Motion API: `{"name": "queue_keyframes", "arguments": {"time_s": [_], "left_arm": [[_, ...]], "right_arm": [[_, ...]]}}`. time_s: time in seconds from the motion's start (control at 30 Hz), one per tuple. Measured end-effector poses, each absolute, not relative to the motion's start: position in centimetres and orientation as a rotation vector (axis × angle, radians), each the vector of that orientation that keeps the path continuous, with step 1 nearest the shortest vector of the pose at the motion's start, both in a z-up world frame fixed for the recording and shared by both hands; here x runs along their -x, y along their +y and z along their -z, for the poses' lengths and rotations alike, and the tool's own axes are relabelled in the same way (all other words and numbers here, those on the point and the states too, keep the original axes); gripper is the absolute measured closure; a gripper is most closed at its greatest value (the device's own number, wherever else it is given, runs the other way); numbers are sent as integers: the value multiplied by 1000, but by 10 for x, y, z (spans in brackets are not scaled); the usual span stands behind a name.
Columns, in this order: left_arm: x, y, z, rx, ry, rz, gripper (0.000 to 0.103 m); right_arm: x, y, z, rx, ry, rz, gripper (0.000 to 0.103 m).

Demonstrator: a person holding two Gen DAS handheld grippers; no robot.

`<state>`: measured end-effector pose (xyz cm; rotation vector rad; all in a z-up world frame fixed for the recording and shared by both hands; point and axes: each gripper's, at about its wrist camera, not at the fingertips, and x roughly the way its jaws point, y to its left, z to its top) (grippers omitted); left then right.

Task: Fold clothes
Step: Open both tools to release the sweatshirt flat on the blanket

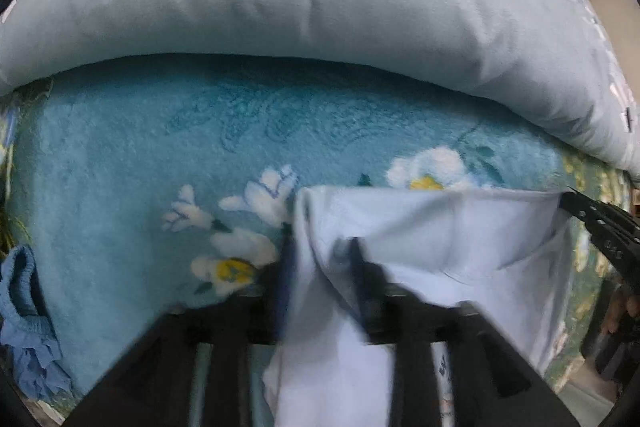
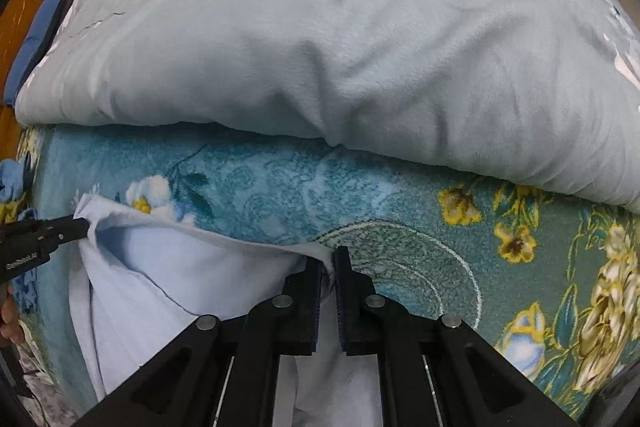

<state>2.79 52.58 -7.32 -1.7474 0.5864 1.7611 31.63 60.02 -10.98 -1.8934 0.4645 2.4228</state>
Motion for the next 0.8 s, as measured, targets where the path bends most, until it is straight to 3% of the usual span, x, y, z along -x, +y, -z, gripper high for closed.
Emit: {"name": "queue_keyframes", "arguments": {"time_s": [0.03,0.07,0.13,0.3,0.37,0.47,0.8], "left_arm": [[-29,523,68,1745,575,-1764,53],[-31,519,63,1742,563,-1767,52],[-34,513,53,1737,540,-1773,50],[-55,481,14,1699,451,-1852,50],[-68,463,-4,1677,410,-1901,50],[-98,428,-25,1655,361,-1982,50],[-173,370,-35,1767,464,-1837,50]], "right_arm": [[-318,600,107,1882,450,-2428,72],[-320,600,104,1869,458,-2435,49],[-326,602,95,1837,483,-2457,32],[-367,614,66,1710,627,-2474,29],[-406,620,55,1614,750,-2452,21],[-477,625,53,1534,879,-2341,21],[-686,595,122,1631,1172,-1884,21]]}}
